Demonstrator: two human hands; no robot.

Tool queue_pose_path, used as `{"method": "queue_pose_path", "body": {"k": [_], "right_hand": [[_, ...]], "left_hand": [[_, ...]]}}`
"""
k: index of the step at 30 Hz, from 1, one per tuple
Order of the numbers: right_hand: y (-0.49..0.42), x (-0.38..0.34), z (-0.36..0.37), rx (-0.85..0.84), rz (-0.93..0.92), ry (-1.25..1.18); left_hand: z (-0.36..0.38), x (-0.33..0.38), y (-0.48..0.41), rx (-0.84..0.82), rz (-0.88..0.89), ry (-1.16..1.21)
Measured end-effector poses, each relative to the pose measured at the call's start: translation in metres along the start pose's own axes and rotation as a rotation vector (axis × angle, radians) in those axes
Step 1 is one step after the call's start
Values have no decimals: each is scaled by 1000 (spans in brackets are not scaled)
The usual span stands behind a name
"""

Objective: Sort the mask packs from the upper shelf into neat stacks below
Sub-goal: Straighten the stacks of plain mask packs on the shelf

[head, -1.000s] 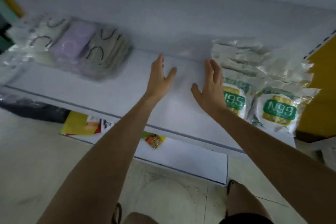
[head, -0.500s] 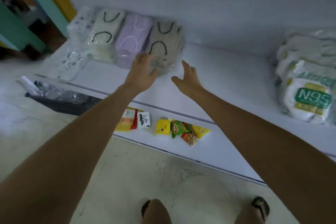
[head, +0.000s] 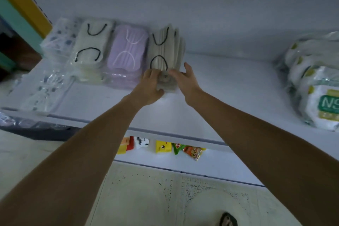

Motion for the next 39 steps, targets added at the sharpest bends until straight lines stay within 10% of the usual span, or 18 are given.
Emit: {"method": "queue_pose_path", "body": {"k": [15, 24, 31, 35, 39], "right_hand": [[-16, 10, 17, 35, 281, -33], [-4, -22, -1, 105, 11, -85], [61, -73, -112, 21, -496, 677], [67, -2, -161, -159, -366, 1156], [69, 28, -169, -249, -357, 1199]], "left_hand": [[5, 3, 10, 42, -25, 166], [-9, 31, 21, 218, 38, 262], [21, 124, 47, 119, 217, 547], [99, 151, 92, -151, 95, 369], [77, 180, 117, 353, 377, -65]]}}
Point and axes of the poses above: each hand's wrist, its own y-axis away from the middle knuckle, its own z-axis out of the palm, x = y × z, the point moved 9 cm from there along -y, towards the middle knuckle, and after that the axes turned 4 degrees about x, right-handed, at the moved point
